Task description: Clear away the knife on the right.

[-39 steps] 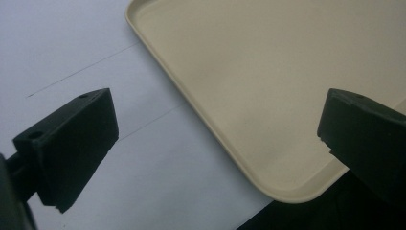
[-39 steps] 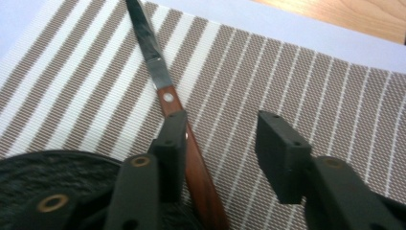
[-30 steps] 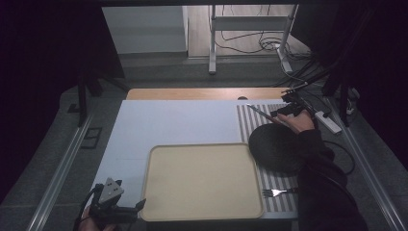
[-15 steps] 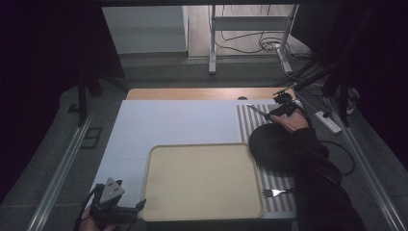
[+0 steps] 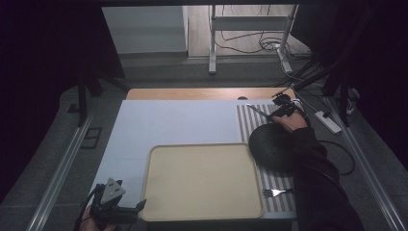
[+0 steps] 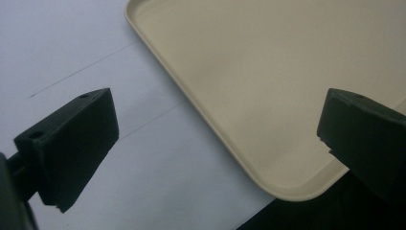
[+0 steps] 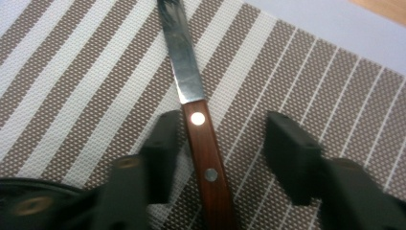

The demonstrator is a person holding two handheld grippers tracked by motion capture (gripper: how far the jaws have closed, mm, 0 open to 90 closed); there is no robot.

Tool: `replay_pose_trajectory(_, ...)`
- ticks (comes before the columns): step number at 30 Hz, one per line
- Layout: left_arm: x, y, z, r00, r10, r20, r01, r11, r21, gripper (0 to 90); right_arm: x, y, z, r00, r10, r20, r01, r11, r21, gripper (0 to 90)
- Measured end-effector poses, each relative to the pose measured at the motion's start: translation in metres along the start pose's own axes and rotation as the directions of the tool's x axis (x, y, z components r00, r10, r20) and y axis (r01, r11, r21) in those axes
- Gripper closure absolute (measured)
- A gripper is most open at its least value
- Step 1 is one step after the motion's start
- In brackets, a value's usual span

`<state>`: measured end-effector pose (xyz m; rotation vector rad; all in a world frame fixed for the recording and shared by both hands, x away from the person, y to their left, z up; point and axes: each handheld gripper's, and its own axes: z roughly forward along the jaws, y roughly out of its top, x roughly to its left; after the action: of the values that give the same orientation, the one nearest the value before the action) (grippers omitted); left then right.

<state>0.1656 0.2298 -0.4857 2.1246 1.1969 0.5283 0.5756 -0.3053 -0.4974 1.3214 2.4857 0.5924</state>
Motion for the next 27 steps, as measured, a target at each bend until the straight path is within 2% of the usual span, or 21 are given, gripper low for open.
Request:
replay_pose_trajectory(2,0.0,0.0,0.0,1.0,0.001,-0.004,-0.001,1.0,0.002,0.5,0.0,0.0,0.0,1.0,-0.006,-0.004,0.006,1.0,0.001,52.8)
replay_pose_trajectory(3,-0.001,0.0,0.0,1.0,0.003,-0.006,-0.003,1.0,0.004,0.5,0.0,0.001,0.0,0.9999,-0.008,-0.012,0.008,1.0,-0.001,59.9)
replay_pose_trajectory(4,-0.001,0.0,0.0,1.0,0.005,-0.007,-0.005,1.0,0.006,0.5,0.001,0.001,-0.001,0.9997,-0.017,-0.02,0.017,1.0,-0.006,61.8)
replay_pose_trajectory(5,-0.001,0.0,0.001,1.0,0.006,-0.007,-0.006,1.0,0.006,0.5,0.001,0.001,-0.001,0.9992,-0.024,-0.033,0.024,1.0,-0.007,74.3)
replay_pose_trajectory(6,-0.001,0.0,0.001,0.9999,0.008,-0.008,-0.008,1.0,0.006,0.5,0.001,0.001,-0.001,0.9992,-0.024,-0.033,0.024,1.0,-0.007,74.3)
replay_pose_trajectory(7,-0.001,0.0,0.0,0.9999,0.01,-0.009,-0.01,0.9999,0.006,0.6,0.002,0.0,-0.001,0.9986,-0.048,-0.023,0.048,0.999,-0.01,77.3)
replay_pose_trajectory(13,-0.001,0.0,0.0,1.0,0.005,-0.007,-0.005,1.0,0.001,0.5,0.004,0.0,-0.001,0.997,-0.077,-0.004,0.077,0.997,-0.018,77.7)
replay_pose_trajectory(14,-0.001,0.0,0.0,1.0,0.004,-0.006,-0.004,1.0,0.001,0.6,0.004,0.0,-0.002,0.9959,-0.088,0.02,0.088,0.996,-0.016,77.7)
replay_pose_trajectory(18,0.0,0.0,0.0,1.0,0.001,-0.004,-0.001,1.0,-0.001,0.6,0.0,-0.002,-0.003,0.9954,-0.087,0.04,0.088,0.996,-0.019,77.7)
replay_pose_trajectory(20,0.0,0.0,0.0,1.0,-0.001,-0.002,0.001,1.0,-0.002,0.5,-0.008,-0.004,-0.006,0.9968,-0.064,0.047,0.066,0.997,-0.03,77.8)
replay_pose_trajectory(27,0.001,-0.001,-0.001,0.9999,-0.014,0.003,0.014,0.9999,-0.01,0.5,-0.017,-0.006,-0.017,0.999,-0.009,0.045,0.012,0.998,-0.067,77.8)
